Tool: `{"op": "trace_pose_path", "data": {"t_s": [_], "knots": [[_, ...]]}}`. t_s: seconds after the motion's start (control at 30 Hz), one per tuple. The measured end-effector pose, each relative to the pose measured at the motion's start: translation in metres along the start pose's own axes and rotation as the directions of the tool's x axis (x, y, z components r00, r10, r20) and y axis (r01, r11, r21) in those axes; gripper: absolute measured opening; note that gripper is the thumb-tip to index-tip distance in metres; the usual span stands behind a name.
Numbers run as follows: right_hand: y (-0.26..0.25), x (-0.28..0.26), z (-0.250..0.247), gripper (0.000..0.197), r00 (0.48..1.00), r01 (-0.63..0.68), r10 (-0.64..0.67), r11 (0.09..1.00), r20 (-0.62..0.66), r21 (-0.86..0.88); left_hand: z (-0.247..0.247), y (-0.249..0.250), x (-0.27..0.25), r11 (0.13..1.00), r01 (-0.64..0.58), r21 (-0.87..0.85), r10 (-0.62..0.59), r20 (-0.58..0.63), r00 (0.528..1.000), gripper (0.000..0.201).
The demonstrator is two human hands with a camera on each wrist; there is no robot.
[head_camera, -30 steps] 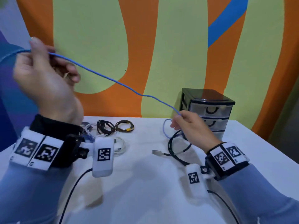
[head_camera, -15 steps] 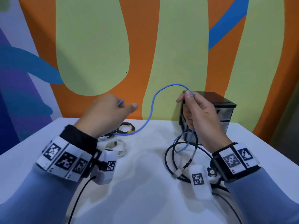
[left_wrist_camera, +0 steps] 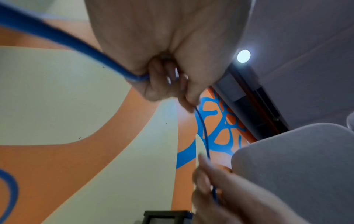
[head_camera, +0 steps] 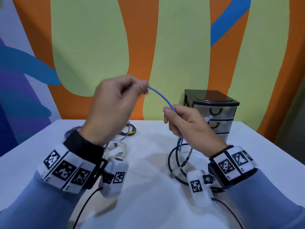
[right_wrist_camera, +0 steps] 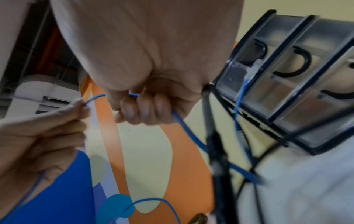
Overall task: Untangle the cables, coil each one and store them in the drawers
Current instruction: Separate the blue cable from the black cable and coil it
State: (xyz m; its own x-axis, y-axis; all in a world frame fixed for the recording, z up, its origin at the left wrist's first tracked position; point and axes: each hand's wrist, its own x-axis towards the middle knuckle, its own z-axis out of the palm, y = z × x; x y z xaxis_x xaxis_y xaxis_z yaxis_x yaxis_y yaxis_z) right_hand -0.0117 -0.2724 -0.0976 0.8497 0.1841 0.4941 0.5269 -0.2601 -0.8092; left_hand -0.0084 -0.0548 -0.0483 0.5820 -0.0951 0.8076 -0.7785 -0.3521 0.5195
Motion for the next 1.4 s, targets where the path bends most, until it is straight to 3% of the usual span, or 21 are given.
{"op": "trace_pose_path", "data": {"t_s": [0.07,0.13,0.27,0.33,0.4,0.5,0.57,0.7,0.77,0.87,0.93,1.0,1.07,1.17,1.33,1.4], "knots": [[0.012,0.002,-0.004,0.04,0.996,-0.068,0.073,0.993,0.056,-0.093,-0.014,-0.01,0.009,0.994,-0.006,-0.112,-0.025,-0.275,0.961,0.029],[0.02,0.003,-0.006,0.036,0.99,-0.105,0.125,0.96,0.062,-0.258,-0.026,-0.019,0.014,0.979,-0.017,-0.201,-0.084,-0.483,0.872,0.032],[0.021,0.005,-0.009,0.021,0.996,-0.09,0.079,0.954,-0.049,-0.286,-0.035,-0.035,0.019,0.955,-0.027,-0.295,-0.182,-0.657,0.732,0.031],[0.023,0.005,-0.014,0.018,0.988,-0.099,0.069,0.97,-0.138,-0.222,-0.043,-0.042,0.023,0.952,-0.01,-0.305,-0.212,-0.684,0.697,0.031],[0.027,0.005,-0.016,0.016,0.974,-0.079,0.035,0.978,-0.224,-0.191,-0.048,-0.052,0.026,0.968,0.099,-0.232,-0.229,-0.645,0.73,0.031],[0.029,0.006,-0.017,0.017,0.961,-0.061,0.004,0.978,-0.277,-0.198,-0.043,-0.061,0.024,0.949,0.284,-0.139,-0.316,-0.451,0.835,0.026],[0.026,0.008,-0.018,0.016,0.952,-0.033,-0.036,0.976,-0.305,-0.216,-0.035,-0.058,0.02,0.935,0.329,-0.133,-0.355,-0.336,0.872,0.02],[0.018,0.009,-0.016,0.022,0.952,0.03,-0.038,0.999,-0.302,-0.029,-0.026,-0.045,0.016,0.959,0.282,-0.031,-0.282,-0.198,0.939,0.017],[0.013,0.009,-0.014,0.022,0.955,0.029,0.005,0.993,-0.295,0.111,-0.022,-0.041,0.012,0.972,0.235,0.017,-0.234,-0.05,0.971,0.02],[0.005,0.007,-0.014,0.019,0.957,-0.018,0.132,0.916,-0.258,0.402,-0.011,-0.034,0.006,0.973,0.217,-0.083,-0.207,0.114,0.972,0.031],[0.001,0.006,-0.013,0.021,0.962,-0.093,0.215,0.837,-0.168,0.54,-0.01,-0.035,0.008,0.962,0.21,-0.172,-0.205,0.05,0.978,0.035],[-0.004,0.004,-0.012,0.031,0.968,-0.173,0.249,0.758,-0.034,0.629,-0.012,-0.041,0.01,0.968,0.194,-0.157,-0.2,-0.02,0.98,0.036],[-0.009,0.004,-0.009,0.039,0.965,-0.221,0.259,0.71,0.045,0.668,-0.013,-0.045,0.008,0.984,0.175,-0.018,-0.174,0.051,0.983,0.035],[-0.014,0.003,-0.009,0.039,0.965,-0.224,0.253,0.653,0.07,0.723,-0.011,-0.042,0.002,0.99,0.117,0.077,-0.129,0.164,0.978,0.032],[-0.022,0.001,-0.016,0.044,0.973,-0.177,0.226,0.586,0.051,0.791,-0.013,-0.038,0.006,0.993,0.092,-0.077,-0.092,-0.004,0.996,0.027],[-0.025,0.0,-0.014,0.04,0.973,-0.193,0.22,0.605,0.07,0.773,-0.015,-0.038,0.005,0.995,0.07,-0.07,-0.069,0.011,0.998,0.027]]}}
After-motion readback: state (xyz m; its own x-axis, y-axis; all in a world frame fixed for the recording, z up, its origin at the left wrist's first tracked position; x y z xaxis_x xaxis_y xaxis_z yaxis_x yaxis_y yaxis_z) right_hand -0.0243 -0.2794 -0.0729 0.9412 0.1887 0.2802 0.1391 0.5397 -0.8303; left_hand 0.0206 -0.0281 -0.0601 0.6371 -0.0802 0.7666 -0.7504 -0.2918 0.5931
